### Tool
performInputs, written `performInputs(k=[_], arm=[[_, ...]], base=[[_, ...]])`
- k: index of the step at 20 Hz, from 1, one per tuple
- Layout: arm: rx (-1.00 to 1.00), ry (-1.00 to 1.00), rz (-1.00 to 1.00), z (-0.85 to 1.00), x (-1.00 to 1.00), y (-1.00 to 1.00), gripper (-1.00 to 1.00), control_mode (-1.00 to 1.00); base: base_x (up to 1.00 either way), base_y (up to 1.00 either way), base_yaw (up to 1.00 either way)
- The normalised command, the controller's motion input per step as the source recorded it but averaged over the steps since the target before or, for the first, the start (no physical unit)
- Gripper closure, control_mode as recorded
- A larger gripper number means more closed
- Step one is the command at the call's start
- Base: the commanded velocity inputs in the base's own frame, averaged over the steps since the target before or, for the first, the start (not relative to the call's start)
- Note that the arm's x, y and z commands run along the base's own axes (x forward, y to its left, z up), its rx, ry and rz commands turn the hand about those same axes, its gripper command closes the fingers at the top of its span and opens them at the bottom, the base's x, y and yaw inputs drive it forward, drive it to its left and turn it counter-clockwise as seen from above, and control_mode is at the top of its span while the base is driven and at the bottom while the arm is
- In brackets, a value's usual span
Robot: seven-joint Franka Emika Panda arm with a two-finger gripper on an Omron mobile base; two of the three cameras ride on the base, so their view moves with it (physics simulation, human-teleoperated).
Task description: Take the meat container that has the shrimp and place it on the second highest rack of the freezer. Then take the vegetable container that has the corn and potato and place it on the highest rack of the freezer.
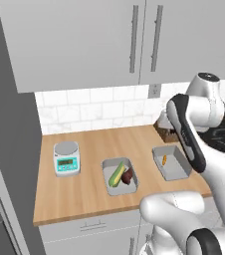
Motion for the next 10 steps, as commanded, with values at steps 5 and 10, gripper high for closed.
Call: performInputs(k=[5,10], arm=[[0.21,0.0,-0.51,-0.51,-0.17,-0.71,-1.0,-1.0],[0.18,0.02,-0.47,-0.45,0.05,-0.35,-1.0,-1.0]], base=[[0.0,0.0,0.0],[0.0,0.0,0.0]])
